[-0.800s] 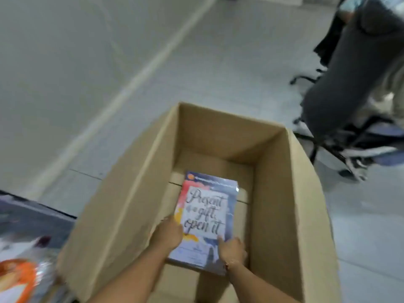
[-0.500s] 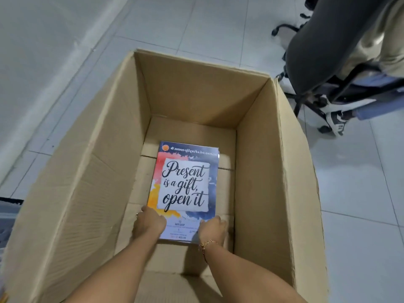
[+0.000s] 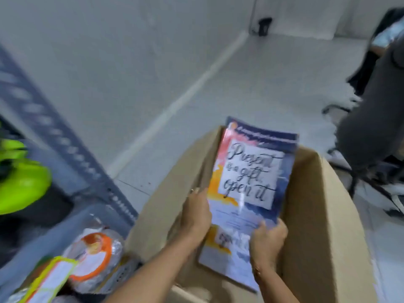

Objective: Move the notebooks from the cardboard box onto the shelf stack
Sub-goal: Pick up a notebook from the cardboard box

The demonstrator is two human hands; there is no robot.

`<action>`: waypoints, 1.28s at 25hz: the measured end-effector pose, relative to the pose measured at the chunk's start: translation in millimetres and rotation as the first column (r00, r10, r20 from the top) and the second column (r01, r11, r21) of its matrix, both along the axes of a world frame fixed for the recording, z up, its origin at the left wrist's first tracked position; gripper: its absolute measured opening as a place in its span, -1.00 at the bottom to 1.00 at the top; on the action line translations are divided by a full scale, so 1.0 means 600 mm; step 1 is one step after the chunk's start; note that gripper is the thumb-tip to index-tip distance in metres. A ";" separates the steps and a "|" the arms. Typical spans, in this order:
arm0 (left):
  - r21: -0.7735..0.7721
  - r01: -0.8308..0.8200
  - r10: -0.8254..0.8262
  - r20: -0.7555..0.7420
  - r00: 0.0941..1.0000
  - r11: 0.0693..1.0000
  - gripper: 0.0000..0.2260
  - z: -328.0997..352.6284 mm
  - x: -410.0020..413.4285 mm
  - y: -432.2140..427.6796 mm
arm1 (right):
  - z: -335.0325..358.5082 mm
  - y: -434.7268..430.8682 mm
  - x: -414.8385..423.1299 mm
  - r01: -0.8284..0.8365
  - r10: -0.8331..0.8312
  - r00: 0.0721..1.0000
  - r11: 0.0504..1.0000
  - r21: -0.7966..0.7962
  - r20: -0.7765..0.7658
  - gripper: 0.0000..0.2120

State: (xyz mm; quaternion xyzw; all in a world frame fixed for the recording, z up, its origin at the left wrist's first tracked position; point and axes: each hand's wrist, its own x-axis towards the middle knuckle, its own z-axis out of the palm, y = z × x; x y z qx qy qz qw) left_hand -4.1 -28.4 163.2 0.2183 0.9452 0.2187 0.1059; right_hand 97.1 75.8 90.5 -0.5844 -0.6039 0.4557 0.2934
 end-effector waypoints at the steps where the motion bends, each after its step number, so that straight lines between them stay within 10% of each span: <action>1: 0.132 -0.014 0.030 -0.122 0.992 0.991 -0.71 0.068 -0.003 -0.034 | 0.061 -0.026 -0.022 -0.001 0.012 0.990 0.997 0.082 -0.140 -0.66; 4: 0.450 0.020 0.289 -0.607 0.741 0.893 -0.68 0.255 0.006 -0.167 | 0.257 -0.105 -0.074 -0.060 0.226 0.825 0.946 0.317 -0.518 -0.60; 9: 0.503 -0.122 0.518 -0.825 0.228 0.856 -0.62 0.532 0.097 -0.409 | 0.545 -0.282 -0.130 -0.312 0.702 0.543 0.678 0.666 -0.460 -0.44; 12: 0.506 -0.466 0.639 -0.746 0.186 0.726 -0.69 0.617 0.125 -0.516 | 0.666 -0.394 -0.147 -0.200 0.819 0.389 0.522 0.829 -0.422 -0.55; 16: 0.371 -0.711 0.712 -0.654 0.256 0.597 -0.82 0.660 0.090 -0.603 | 0.777 -0.475 -0.214 -0.570 0.969 0.206 0.233 0.788 -0.138 -0.80; 22: 0.186 -0.846 0.726 -0.623 0.290 0.499 -0.79 0.686 0.058 -0.633 | 0.807 -0.511 -0.243 -0.684 0.886 0.306 -0.049 0.728 0.347 -0.87; 24: 0.223 -0.796 0.604 -0.768 0.213 0.563 -0.77 0.679 0.060 -0.591 | 0.790 -0.475 -0.237 -0.564 0.911 0.334 -0.012 0.826 0.241 -0.83; 27: 0.220 -0.459 0.269 -0.962 0.043 0.861 -0.86 0.616 0.042 -0.469 | 0.698 -0.394 -0.200 0.044 0.885 0.316 0.346 0.937 -0.342 -0.82; 29: 0.060 -0.219 0.105 -0.974 0.202 0.974 -0.93 0.523 0.014 -0.355 | 0.572 -0.308 -0.191 0.170 0.740 0.335 0.562 0.810 -0.584 -0.83; 32: -0.026 0.116 -0.093 -0.778 0.622 0.993 -0.92 0.330 -0.035 -0.185 | 0.330 -0.163 -0.193 -0.125 0.522 0.682 0.773 0.622 -0.512 -0.81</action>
